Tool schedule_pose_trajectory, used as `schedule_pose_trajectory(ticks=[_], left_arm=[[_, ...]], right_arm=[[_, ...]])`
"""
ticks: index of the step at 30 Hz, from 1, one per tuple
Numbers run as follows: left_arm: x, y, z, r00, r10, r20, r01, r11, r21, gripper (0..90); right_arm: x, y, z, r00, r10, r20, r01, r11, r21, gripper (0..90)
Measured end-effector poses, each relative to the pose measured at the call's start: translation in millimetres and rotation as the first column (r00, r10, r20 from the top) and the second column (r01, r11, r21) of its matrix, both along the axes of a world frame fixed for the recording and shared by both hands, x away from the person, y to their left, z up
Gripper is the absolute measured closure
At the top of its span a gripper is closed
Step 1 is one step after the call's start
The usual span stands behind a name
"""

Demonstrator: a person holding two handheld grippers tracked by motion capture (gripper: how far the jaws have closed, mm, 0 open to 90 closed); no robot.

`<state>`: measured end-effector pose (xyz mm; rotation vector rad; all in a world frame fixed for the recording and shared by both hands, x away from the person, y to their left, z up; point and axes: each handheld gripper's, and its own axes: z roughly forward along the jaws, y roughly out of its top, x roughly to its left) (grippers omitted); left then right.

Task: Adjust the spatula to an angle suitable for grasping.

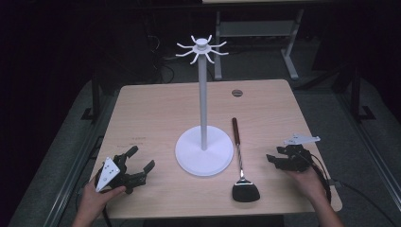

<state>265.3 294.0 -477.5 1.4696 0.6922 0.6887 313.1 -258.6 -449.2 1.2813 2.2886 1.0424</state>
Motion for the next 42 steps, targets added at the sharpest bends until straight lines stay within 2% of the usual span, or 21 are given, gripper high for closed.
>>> schedule_pose_trajectory(ticks=[1, 2, 5, 7, 10, 14, 21, 29, 35, 42], left_arm=[[-0.1, 0.3, -0.1, 1.0, 0.0, 0.0, 0.0, 1.0, 0.0, 13.8], [-0.1, 0.3, -0.1, 1.0, 0.0, 0.0, 0.0, 1.0, 0.0, 13.8], [-0.1, 0.4, -0.1, 1.0, -0.002, 0.0, 0.002, 1.0, 0.0, 13.8], [-0.1, 0.3, 0.0, 1.0, -0.001, 0.001, 0.001, 1.0, 0.0, 13.7], [0.1, 0.5, 0.0, 1.0, -0.002, 0.002, 0.002, 1.0, 0.002, 13.8], [0.3, 0.6, 0.1, 1.0, -0.001, 0.004, 0.001, 1.0, 0.005, 13.7], [0.2, 0.6, 0.1, 1.0, 0.001, 0.004, -0.001, 1.0, 0.005, 13.7], [0.2, 0.6, 0.1, 1.0, 0.0, 0.003, 0.0, 1.0, 0.005, 13.7], [0.2, 1.0, 0.0, 1.0, -0.002, 0.003, 0.002, 1.0, 0.002, 13.7], [0.3, 0.5, 0.1, 1.0, -0.002, 0.005, 0.002, 1.0, 0.005, 13.8]], right_arm=[[-2.2, 4.5, 4.3, 0.9998, 0.02, -0.001, -0.02, 0.9998, 0.007, 54.2], [-2.2, 4.5, 4.3, 0.9998, 0.02, -0.001, -0.02, 0.9998, 0.007, 54.2], [-5.5, 13.8, 11.5, 0.9985, 0.052, 0.015, -0.052, 0.9983, 0.026, 66.4], [-7.0, 19.7, 13.2, 0.9974, 0.069, 0.022, -0.07, 0.997, 0.033, 71.2], [-8.8, 29.1, 15.9, 0.9943, 0.105, 0.018, -0.106, 0.9936, 0.039, 81.4], [-9.3, 39.3, 19.7, 0.9889, 0.148, 0.017, -0.148, 0.9871, 0.059, 89.3], [-8.2, 60.4, 18.7, 0.9713, 0.235, -0.037, -0.233, 0.9712, 0.047, 89.6], [-2.6, 90.8, 20.1, 0.9484, 0.311, -0.064, -0.309, 0.9505, 0.035, 89.6], [-2.5, 103.0, 11.7, 0.9354, 0.341, -0.094, -0.341, 0.9399, 0.012, 89.6], [-1.9, 111.8, -1.3, 0.9274, 0.347, -0.14, -0.354, 0.9349, -0.026, 89.6]])
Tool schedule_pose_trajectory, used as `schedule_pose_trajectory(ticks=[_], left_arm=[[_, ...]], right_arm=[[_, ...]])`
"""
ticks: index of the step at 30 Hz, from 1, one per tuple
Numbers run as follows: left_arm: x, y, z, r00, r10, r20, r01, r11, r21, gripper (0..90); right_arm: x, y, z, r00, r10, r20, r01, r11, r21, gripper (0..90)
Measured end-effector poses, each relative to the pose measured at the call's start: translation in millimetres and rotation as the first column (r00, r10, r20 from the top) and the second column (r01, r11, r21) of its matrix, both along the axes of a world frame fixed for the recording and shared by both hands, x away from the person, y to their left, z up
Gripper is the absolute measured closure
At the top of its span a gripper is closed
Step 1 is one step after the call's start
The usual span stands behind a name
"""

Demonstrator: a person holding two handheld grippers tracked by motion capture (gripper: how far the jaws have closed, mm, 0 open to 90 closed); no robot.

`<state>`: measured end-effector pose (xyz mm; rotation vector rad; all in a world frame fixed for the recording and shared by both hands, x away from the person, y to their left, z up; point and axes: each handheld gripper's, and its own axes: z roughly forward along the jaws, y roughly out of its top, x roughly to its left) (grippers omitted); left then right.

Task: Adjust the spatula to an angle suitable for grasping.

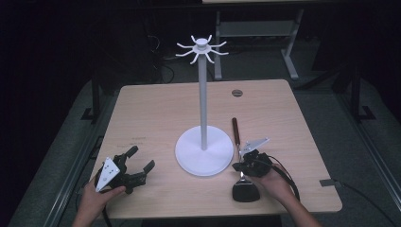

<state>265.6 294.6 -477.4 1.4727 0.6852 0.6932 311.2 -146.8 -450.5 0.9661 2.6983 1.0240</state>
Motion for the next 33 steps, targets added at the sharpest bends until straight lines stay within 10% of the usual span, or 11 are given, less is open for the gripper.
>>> schedule_pose_trajectory(ticks=[33], left_arm=[[-0.1, 0.1, 0.0, 1.0, 0.0, -0.001, 0.0, 1.0, -0.001, 13.7]], right_arm=[[7.6, -41.5, -5.5, 0.9927, -0.118, -0.023, 0.117, 0.9918, -0.051, 89.7]])
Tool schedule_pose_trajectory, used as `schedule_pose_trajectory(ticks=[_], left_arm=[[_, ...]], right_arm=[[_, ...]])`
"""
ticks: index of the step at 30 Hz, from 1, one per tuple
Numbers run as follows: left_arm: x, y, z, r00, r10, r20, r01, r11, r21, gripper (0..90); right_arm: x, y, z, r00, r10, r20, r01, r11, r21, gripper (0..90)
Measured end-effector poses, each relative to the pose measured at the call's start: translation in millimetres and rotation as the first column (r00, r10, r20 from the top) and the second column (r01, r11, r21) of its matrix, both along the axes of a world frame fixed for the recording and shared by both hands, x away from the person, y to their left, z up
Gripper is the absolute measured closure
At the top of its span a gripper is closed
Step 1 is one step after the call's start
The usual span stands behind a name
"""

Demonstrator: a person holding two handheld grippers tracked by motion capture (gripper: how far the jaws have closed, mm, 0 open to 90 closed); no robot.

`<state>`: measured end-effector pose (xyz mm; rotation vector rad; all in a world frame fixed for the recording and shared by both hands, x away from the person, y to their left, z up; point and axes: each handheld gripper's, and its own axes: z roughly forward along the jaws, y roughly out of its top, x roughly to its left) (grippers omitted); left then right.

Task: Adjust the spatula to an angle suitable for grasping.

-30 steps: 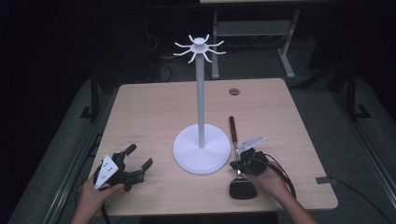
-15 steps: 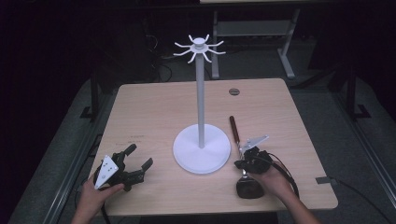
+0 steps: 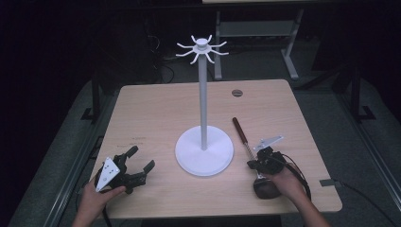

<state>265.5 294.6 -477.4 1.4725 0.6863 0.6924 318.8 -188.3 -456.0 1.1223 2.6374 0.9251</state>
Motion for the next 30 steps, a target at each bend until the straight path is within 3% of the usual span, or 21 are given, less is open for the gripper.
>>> schedule_pose_trajectory(ticks=[22, 30], left_arm=[[0.0, -0.1, 0.0, 1.0, -0.001, 0.001, 0.001, 1.0, 0.002, 13.7], [0.0, -0.2, 0.0, 1.0, -0.001, 0.001, 0.001, 1.0, 0.0, 13.7]], right_arm=[[8.5, -39.4, 1.3, 0.9935, -0.114, 0.0, 0.114, 0.9935, 0.003, 89.7], [9.8, -47.0, 8.3, 0.9931, -0.113, 0.03, 0.111, 0.9924, 0.052, 89.7]])
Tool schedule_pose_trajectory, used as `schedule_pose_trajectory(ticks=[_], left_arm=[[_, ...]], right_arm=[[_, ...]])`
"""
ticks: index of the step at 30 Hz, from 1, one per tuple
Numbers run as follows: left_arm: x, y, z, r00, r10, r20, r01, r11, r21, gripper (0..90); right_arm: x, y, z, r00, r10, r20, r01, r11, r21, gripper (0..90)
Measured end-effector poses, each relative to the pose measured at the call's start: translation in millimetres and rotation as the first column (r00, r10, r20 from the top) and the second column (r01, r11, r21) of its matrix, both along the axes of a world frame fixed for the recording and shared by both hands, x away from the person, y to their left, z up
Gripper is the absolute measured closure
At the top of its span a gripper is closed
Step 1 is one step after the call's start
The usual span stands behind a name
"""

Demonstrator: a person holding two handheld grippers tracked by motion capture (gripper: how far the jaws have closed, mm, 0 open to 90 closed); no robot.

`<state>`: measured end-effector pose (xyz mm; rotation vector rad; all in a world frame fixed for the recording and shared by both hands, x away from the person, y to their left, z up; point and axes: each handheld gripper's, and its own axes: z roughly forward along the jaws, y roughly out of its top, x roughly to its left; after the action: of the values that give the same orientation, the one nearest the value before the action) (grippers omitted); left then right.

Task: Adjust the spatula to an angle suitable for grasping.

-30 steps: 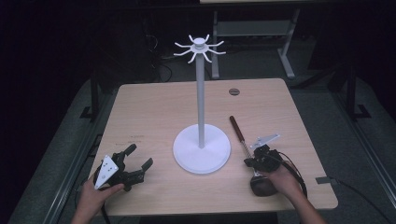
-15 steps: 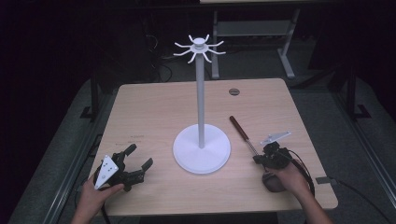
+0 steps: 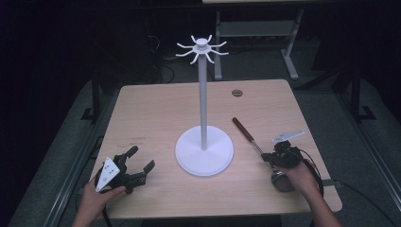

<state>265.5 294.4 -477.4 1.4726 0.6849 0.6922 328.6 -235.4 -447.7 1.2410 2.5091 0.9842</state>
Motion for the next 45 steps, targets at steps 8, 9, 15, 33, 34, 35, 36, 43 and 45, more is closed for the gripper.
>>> schedule_pose_trajectory(ticks=[8, 9, 15, 33, 34, 35, 36, 43, 45], left_arm=[[0.0, 0.0, 0.0, 1.0, 0.0, 0.0, 0.0, 1.0, 0.0, 13.7], [0.0, 0.0, 0.0, 1.0, 0.001, 0.0, -0.001, 1.0, 0.0, 13.7], [0.0, 0.2, 0.0, 1.0, 0.0, 0.0, 0.0, 1.0, 0.003, 13.7], [-0.1, 0.3, 0.0, 1.0, 0.001, 0.0, -0.001, 1.0, 0.0, 13.7], [0.0, 0.3, 0.0, 1.0, 0.002, -0.001, -0.002, 1.0, 0.0, 13.7], [0.0, 0.3, 0.0, 1.0, 0.001, 0.0, -0.001, 1.0, 0.0, 13.7], [-0.1, 0.3, 0.0, 1.0, 0.001, -0.001, -0.001, 1.0, -0.001, 13.7], [0.0, 0.0, 0.0, 1.0, 0.0, 0.0, 0.0, 1.0, 0.0, 13.7], [0.1, 0.3, 0.0, 1.0, 0.0, 0.0, 0.0, 1.0, 0.001, 13.7]], right_arm=[[14.6, -2.8, 5.4, 0.9983, -0.027, 0.051, 0.025, 0.9989, 0.04, 89.7], [14.6, -2.8, 5.4, 0.9983, -0.027, 0.051, 0.025, 0.9989, 0.04, 89.7], [28.2, -2.9, 5.2, 0.9962, -0.055, 0.067, 0.052, 0.9977, 0.043, 89.6], [81.7, 18.6, -0.4, 0.9922, -0.102, 0.071, 0.099, 0.9936, 0.055, 89.7], [86.0, 20.8, -2.5, 0.9925, -0.107, 0.06, 0.103, 0.993, 0.058, 89.6], [86.0, 20.8, -2.5, 0.9925, -0.107, 0.06, 0.103, 0.993, 0.058, 89.6], [88.2, 22.1, -5.6, 0.9934, -0.099, 0.057, 0.097, 0.9942, 0.046, 89.6], [89.2, 20.9, -11.4, 0.9951, -0.095, 0.029, 0.094, 0.9952, 0.026, 89.6], [89.5, 21.4, -13.3, 0.996, -0.087, 0.022, 0.086, 0.9961, 0.019, 89.7]])
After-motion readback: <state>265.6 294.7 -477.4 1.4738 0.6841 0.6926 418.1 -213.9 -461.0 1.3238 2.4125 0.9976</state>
